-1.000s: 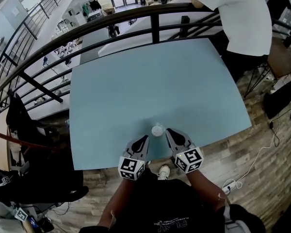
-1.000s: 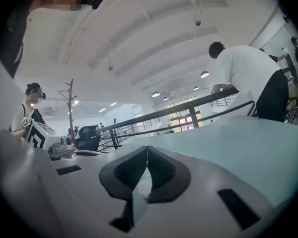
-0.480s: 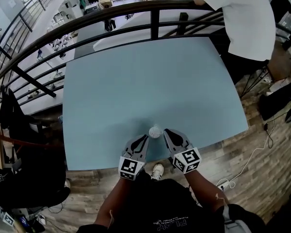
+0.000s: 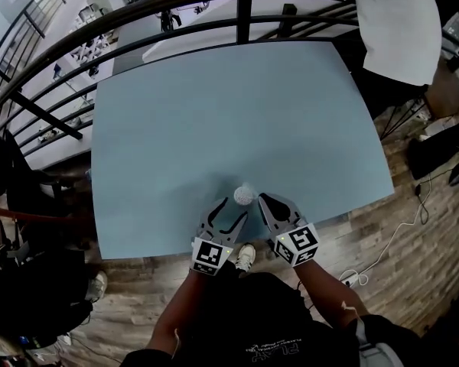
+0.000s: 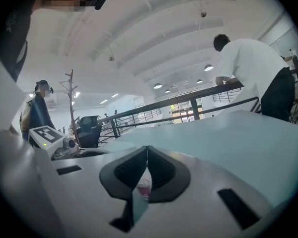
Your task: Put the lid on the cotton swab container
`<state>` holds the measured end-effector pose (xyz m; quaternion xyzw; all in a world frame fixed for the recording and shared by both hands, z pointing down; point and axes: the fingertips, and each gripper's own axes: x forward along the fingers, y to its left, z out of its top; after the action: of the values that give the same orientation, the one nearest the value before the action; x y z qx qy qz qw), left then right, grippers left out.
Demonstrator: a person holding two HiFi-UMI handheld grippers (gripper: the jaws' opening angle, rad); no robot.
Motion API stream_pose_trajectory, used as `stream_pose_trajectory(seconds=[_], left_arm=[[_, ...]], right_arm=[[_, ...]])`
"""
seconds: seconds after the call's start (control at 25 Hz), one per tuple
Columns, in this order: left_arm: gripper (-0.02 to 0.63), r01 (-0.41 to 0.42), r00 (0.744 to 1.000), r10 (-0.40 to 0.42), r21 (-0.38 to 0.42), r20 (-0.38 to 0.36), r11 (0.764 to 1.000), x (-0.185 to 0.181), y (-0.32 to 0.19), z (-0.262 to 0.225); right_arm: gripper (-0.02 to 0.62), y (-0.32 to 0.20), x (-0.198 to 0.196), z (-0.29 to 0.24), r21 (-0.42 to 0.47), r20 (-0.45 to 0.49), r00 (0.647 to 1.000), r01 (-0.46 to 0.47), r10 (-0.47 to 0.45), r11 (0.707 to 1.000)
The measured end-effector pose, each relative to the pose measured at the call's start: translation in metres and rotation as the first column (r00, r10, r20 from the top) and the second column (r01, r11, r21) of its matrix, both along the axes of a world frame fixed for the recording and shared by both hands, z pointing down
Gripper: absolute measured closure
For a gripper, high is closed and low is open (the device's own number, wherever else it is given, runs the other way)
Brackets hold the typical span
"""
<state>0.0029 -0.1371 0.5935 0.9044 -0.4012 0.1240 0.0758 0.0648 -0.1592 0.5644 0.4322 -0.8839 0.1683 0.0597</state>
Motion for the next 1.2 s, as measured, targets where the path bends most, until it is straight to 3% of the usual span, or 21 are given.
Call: stream_pose_trajectory(seconds=[0.32, 0.68, 1.2], left_arm=[[0.307, -0.025, 0.999, 0.026, -0.018, 0.042, 1.000, -0.001, -0.008, 0.027], [0.305, -0.060, 0.996, 0.061, -0.031, 0.060, 0.998, 0.005, -0.015, 0.044], [0.305, -0.045, 0.995, 0.049, -0.041, 0.085, 0.998, 0.015, -0.027, 0.060]], right_arm=[[0.577, -0.010, -0.006, 0.007, 0.026, -0.046, 0.998, 0.033, -0.032, 0.999], [0.577, -0.024, -0.010, 0.012, 0.035, -0.037, 0.999, 0.022, -0.021, 0.999], [0.577, -0.029, -0.006, 0.014, 0.020, -0.031, 1.000, 0.006, -0.005, 1.000]])
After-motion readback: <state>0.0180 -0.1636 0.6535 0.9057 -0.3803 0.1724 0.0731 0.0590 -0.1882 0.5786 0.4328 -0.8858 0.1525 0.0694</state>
